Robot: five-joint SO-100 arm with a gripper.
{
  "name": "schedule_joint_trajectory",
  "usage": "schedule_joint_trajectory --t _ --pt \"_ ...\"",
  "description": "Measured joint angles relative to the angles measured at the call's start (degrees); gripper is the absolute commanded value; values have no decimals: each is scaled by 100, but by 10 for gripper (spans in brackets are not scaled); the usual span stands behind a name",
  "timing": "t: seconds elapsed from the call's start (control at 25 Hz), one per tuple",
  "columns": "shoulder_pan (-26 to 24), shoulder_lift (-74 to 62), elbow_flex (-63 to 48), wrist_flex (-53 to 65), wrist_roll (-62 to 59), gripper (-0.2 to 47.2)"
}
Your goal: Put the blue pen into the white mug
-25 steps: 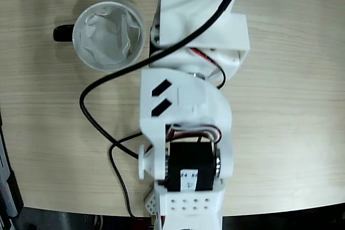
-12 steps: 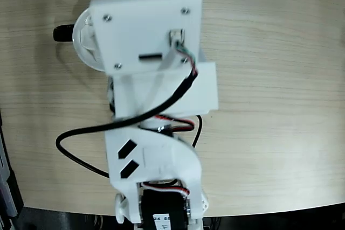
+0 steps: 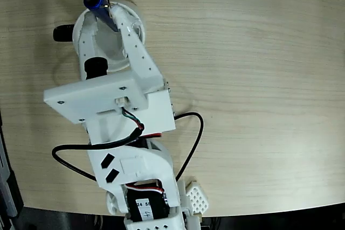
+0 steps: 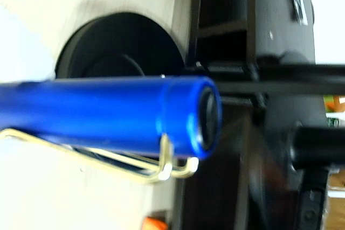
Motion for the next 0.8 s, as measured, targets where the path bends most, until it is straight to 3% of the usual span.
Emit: schedule_joint_trajectory --t 0.32,0.8 --pt "-272 26 1635 -1854 0 13" --pt "-501 -9 2769 -2997 0 26"
